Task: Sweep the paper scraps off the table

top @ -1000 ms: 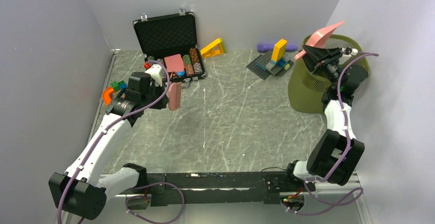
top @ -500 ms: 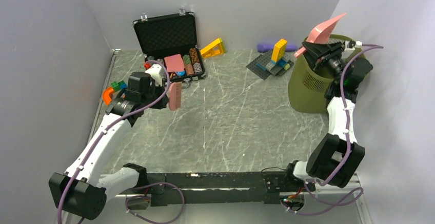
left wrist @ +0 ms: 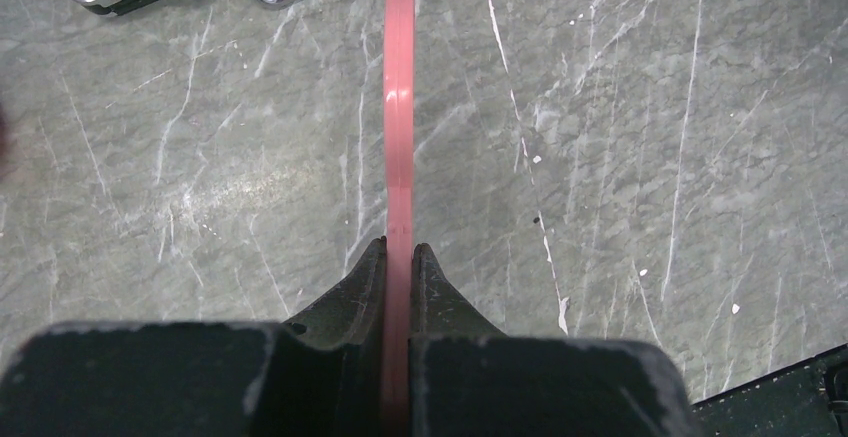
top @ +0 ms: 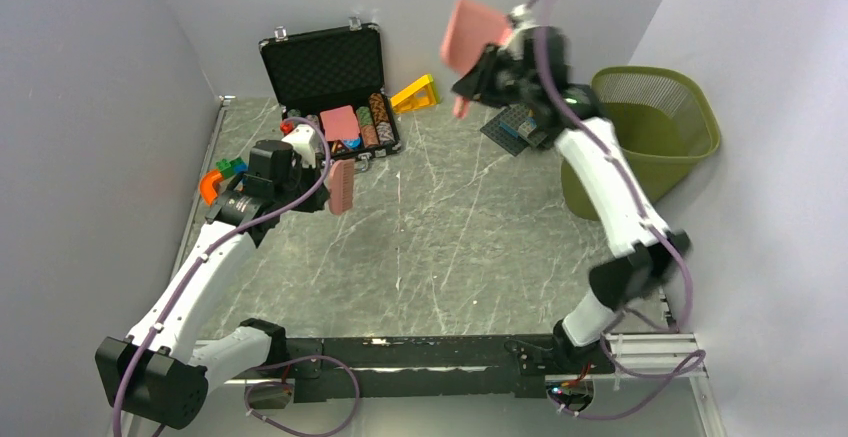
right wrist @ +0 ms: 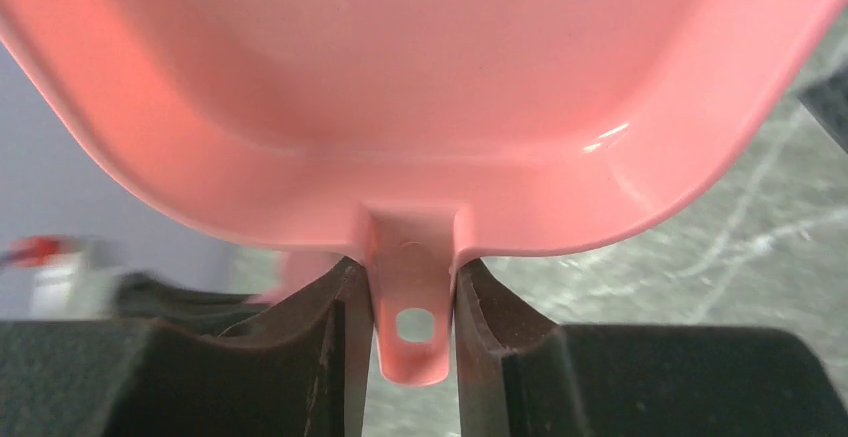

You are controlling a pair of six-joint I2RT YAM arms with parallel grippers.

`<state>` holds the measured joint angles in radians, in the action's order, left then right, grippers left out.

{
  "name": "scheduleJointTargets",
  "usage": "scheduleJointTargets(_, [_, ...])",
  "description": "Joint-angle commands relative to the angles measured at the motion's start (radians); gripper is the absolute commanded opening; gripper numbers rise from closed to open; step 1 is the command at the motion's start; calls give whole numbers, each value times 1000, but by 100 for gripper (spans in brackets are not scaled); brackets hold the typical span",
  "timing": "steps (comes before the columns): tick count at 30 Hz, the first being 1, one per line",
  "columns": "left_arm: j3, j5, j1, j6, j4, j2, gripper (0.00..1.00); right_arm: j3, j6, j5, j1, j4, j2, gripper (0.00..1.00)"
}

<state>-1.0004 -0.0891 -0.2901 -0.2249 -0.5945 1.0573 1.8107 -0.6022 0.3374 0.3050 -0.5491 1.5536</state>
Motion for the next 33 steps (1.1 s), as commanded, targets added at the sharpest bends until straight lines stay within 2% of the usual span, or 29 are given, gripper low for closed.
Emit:
scheduleJointTargets(1, [2, -12, 5, 10, 46, -1, 0, 135, 282, -491, 192, -441, 250, 0])
scheduleJointTargets(3, [2, -13, 6, 10, 47, 1, 0, 116, 284, -532, 215, -443, 293, 0])
scheduleJointTargets(10, [5, -13, 6, 11, 46, 14, 0, -99, 277, -545, 216, -253, 323, 0])
scheduleJointTargets(17, [1, -32, 9, 13, 52, 40, 0, -84, 302, -656, 212, -254, 484, 0])
scheduleJointTargets(22, [-3, -41, 11, 18, 54, 54, 0, -36, 316, -678, 200, -285, 592, 2])
scheduleJointTargets(24, [-3, -39, 12, 18, 51, 58, 0, -35, 322, -677, 198, -283, 607, 11])
scheduleJointTargets(26, [-3, -37, 13, 19, 50, 59, 0, -44, 324, -674, 197, -272, 607, 28])
scheduleJointTargets(29, [2, -43, 14, 18, 53, 61, 0, -71, 330, -660, 198, -250, 588, 61])
scheduleJointTargets(30, [1, -44, 13, 19, 53, 62, 0, -79, 332, -657, 198, -241, 577, 79])
scheduleJointTargets(31, [0, -47, 13, 19, 53, 64, 0, -92, 332, -651, 198, -231, 561, 91])
scheduleJointTargets(32, [1, -48, 13, 19, 52, 66, 0, -115, 335, -646, 198, -210, 541, 99])
scheduleJointTargets(33, [1, -53, 14, 19, 55, 68, 0, -134, 335, -641, 198, -191, 515, 99])
